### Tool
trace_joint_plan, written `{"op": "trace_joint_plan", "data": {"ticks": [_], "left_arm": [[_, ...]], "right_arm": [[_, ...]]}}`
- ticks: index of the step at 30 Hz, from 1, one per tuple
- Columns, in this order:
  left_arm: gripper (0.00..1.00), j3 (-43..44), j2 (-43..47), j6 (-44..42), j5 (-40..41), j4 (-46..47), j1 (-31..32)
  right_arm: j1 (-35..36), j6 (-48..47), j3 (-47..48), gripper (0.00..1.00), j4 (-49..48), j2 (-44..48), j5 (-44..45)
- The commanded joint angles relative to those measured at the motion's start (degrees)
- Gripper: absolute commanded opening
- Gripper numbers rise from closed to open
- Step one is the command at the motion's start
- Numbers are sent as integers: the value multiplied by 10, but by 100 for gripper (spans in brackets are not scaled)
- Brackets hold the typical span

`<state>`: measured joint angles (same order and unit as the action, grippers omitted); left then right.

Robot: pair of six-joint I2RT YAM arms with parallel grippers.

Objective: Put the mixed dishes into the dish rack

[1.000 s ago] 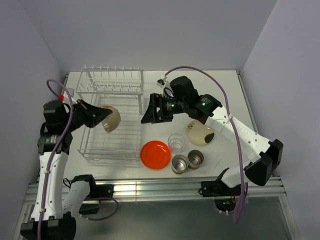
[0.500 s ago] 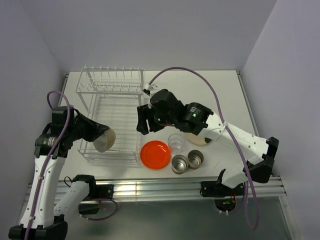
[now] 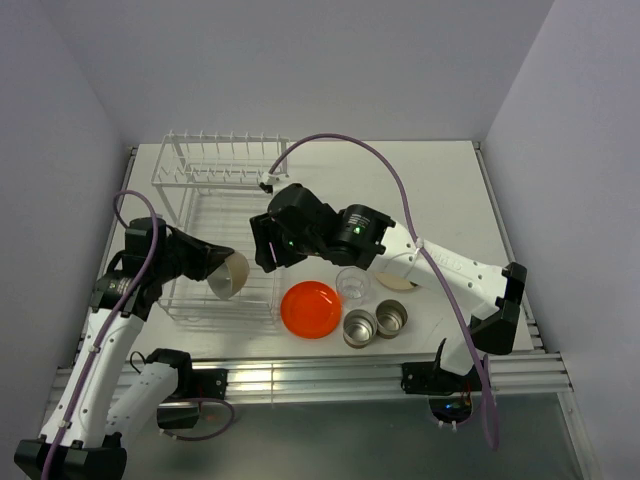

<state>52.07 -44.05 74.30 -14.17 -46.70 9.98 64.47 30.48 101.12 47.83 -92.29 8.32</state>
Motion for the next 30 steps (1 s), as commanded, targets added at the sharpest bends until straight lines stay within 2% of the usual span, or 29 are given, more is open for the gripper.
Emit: {"op": "trace_joint_plan", "data": {"ticks": [1, 5, 15, 25, 30], "left_arm": [[0, -40, 5, 43, -93, 167, 3], [0, -63, 11, 68, -96, 188, 3], [0, -92, -4, 73, -87, 247, 3], [0, -249, 0, 173, -149, 580, 3], [0, -303, -27, 173, -161, 703, 3]], "right_arm": [[-9, -4, -28, 65, -16, 48, 4], [-15, -15, -45, 65, -28, 48, -48], [-16, -22, -55, 66, -22, 58, -40], [-23, -27, -97, 66, -23, 102, -30], [-29, -26, -131, 66, -33, 124, -39]]}}
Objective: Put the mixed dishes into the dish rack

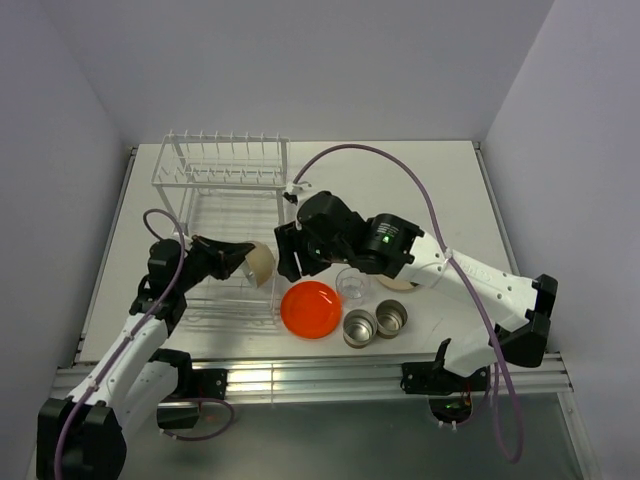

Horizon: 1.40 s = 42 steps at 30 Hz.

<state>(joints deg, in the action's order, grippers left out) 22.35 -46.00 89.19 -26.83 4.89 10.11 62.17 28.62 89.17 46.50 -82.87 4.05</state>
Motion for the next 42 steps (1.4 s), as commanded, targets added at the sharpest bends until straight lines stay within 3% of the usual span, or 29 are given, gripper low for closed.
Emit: {"op": "trace_joint_plan", "data": {"ticks": [1, 14, 24, 29, 36, 42], "left_arm": [[0, -12, -14, 21, -39, 233, 2], [0, -82, -140, 29, -41, 515, 2], [0, -80, -129, -21, 23, 493, 2], [0, -99, -120, -4, 70, 489, 2], [0, -85, -53, -26, 159, 375, 2], [0, -107, -54, 9, 197, 402, 2]], "right_arm": [[-6, -8, -15, 66, -20, 34, 3], [-14, -9, -59, 66, -23, 72, 9], [-18, 11, -78, 65, -33, 82, 10], [-21, 15, -80, 65, -36, 76, 7], [-28, 29, -76, 65, -46, 62, -7], [-33, 33, -74, 65, -53, 52, -20]]}}
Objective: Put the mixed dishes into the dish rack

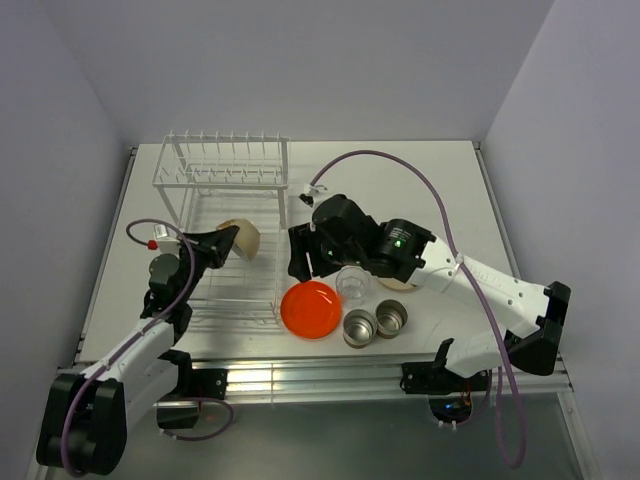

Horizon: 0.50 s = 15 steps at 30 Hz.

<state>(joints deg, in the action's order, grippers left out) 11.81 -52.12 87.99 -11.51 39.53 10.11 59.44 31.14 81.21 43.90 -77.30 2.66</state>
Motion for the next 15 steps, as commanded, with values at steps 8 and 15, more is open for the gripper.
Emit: {"op": "trace_joint_plan", "data": {"ticks": [8, 15], "left_arm": [[0, 26, 31, 13, 91, -45, 3], [0, 20, 9, 36, 103, -16, 4]], "right_arm": [[-22, 13, -11, 65, -42, -10, -23], [-33, 10, -18, 64, -49, -11, -45]]}}
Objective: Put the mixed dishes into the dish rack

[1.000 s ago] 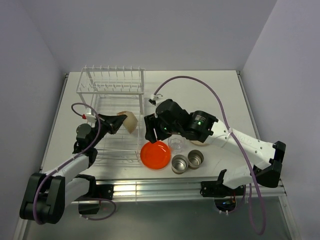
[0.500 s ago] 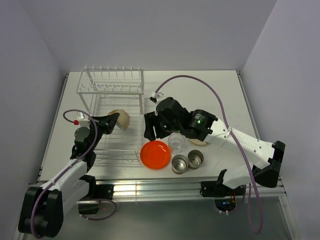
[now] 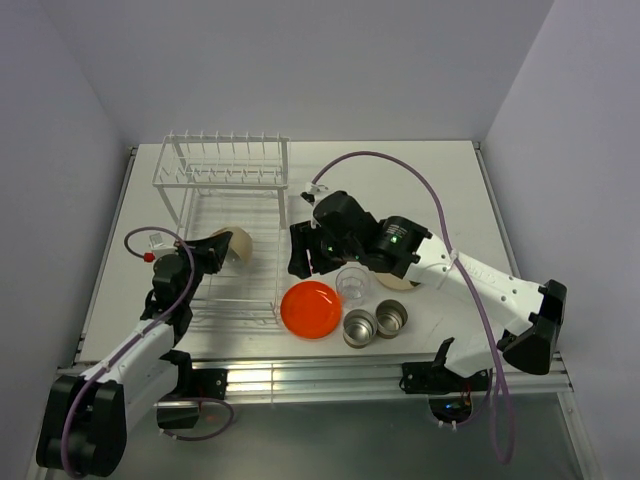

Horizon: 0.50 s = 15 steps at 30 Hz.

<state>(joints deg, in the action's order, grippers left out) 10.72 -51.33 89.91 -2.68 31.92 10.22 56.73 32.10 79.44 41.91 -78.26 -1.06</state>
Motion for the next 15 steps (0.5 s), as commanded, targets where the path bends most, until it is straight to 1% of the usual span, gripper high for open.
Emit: {"op": "trace_joint_plan", "data": {"ticks": [1, 3, 7, 8, 10, 11, 12, 14, 15], "left_arm": [[0, 37, -3, 16, 12, 60, 2], [0, 59, -4, 0, 0, 46, 2], [0, 106, 14, -26, -20, -22, 3], [0, 119, 21, -39, -20, -68, 3], [0, 159, 47, -51, -15, -122, 5], [0, 173, 55, -61, -11, -174, 4], [0, 198, 63, -65, -5, -199, 5], [0, 220, 84, -69, -3, -243, 5], [0, 243, 90, -72, -3, -291, 5]], "right_arm": [[-6, 0, -1, 64, -29, -1, -9], [-7, -2, -3, 64, -29, 0, -7], [-12, -8, -2, 64, -30, 2, -17], [-14, -14, 1, 64, -30, 1, -20], [-21, -19, 4, 65, -28, -1, -30], [-25, -21, 8, 65, -28, -1, -45], [-30, -22, 10, 66, -28, -2, -55], [-49, -19, 15, 67, -28, -3, -88], [-54, -18, 19, 68, -26, -4, -94]]}}
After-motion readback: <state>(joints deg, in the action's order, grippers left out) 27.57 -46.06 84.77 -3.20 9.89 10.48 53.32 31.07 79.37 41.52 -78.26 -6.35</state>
